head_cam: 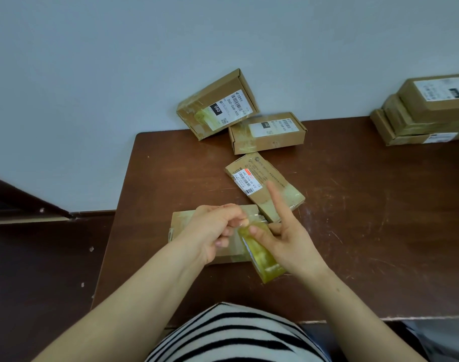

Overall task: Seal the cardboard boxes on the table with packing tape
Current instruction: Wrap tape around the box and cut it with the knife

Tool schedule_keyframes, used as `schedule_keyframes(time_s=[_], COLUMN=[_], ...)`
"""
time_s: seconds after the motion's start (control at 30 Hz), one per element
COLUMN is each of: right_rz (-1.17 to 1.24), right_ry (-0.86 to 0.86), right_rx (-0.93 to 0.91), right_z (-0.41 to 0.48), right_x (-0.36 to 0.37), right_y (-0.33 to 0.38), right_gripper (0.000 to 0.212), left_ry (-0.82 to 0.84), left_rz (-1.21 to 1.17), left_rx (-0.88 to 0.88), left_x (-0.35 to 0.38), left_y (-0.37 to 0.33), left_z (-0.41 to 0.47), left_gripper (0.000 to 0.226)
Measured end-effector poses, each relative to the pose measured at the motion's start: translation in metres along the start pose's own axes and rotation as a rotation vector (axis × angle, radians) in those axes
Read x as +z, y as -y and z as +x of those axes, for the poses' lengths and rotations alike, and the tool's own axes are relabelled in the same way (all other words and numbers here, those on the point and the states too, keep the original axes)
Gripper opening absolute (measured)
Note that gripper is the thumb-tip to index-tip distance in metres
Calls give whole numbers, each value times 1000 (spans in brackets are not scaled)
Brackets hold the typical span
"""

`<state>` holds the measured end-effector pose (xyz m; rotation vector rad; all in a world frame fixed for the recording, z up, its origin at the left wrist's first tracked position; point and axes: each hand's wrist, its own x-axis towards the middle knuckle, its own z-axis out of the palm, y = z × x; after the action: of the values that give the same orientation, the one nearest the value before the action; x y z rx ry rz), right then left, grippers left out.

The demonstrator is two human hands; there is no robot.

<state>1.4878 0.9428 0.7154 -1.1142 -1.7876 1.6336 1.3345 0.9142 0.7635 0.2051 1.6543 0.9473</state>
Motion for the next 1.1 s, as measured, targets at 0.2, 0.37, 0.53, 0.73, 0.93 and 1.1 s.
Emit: schedule_keyframes(time_s=[0.2,0.37,0.53,0.73,0.93,1.1], right_rz=[-51,-230,-249,-105,181,355], right_ry=[-36,-162,-228,-176,-172,-218], right_rx=[-99,-98,-30,-15,136,188], right_z=[-8,-14,-21,-24,-25,-24], right_x=[-4,-12,-23,-31,-38,-48], right_y=[-8,-15,-19,-14,-19,-22], right_gripper=[28,6,6,10,14,20], left_ry=[33,55,-176,241,180,206], left_rz=[-6,-9,802,832,707,1546], left_rx=[-54,-14,713,825,704,368], left_x=[9,17,-1,24,29,2], left_y=[0,-6,-10,11,16,52], left_z=[4,1,7,9,21,66], left_gripper=[10,13,19,12,37,150])
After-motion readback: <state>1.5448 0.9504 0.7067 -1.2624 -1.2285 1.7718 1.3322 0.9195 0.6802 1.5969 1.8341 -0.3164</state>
